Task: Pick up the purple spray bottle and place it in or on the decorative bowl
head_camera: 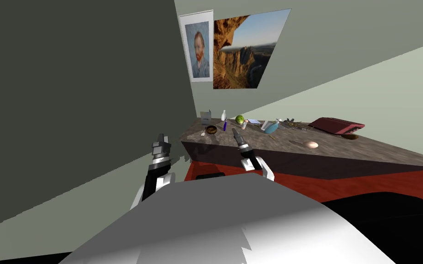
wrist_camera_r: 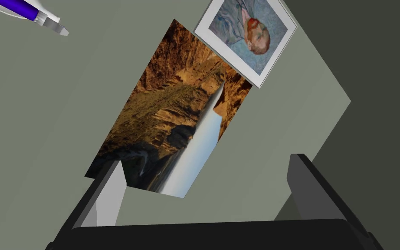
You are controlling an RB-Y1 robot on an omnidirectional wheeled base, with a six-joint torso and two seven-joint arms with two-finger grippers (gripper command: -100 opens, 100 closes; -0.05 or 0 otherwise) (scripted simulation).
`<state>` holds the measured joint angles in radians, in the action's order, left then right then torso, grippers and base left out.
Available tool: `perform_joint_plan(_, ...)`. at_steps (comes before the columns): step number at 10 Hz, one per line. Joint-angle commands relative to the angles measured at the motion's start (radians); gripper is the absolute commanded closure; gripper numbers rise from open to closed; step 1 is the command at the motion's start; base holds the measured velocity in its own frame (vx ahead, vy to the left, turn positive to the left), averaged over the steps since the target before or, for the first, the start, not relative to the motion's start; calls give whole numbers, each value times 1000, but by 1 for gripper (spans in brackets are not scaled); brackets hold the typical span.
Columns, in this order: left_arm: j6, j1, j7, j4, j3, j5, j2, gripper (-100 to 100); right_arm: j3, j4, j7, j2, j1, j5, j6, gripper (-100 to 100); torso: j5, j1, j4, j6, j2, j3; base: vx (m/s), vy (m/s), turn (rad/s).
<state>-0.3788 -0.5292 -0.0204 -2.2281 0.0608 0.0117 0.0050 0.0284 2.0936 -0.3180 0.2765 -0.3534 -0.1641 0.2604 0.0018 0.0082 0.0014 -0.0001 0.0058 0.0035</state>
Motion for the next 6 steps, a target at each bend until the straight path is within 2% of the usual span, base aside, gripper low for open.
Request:
perform_joint_plan(1, 0, 0, 0, 0, 0, 0, 0, 0, -9, -10, -4, 21, 18, -8, -40, -100, 0, 0, 0, 0, 0, 0, -43, 91, 40)
perform_joint_plan(3, 0, 0, 0, 0, 0, 0, 0, 0, -17, -60, -30, 59, 51, -46, -97, -100, -1, -5, -1, 0, -2, -1, -43, 69, 141)
perform_joint_plan(4, 0, 0, 0, 0, 0, 0, 0, 0, -17, -60, -30, 59, 51, -46, -106, -100, -1, -4, -1, 0, -3, -2, -28, 63, 52)
perform_joint_plan(6, 0, 0, 0, 0, 0, 0, 0, 0, -30, -114, -55, 95, 83, -83, -169, -100, -1, -6, -1, 0, -3, -2, -30, 66, 148)
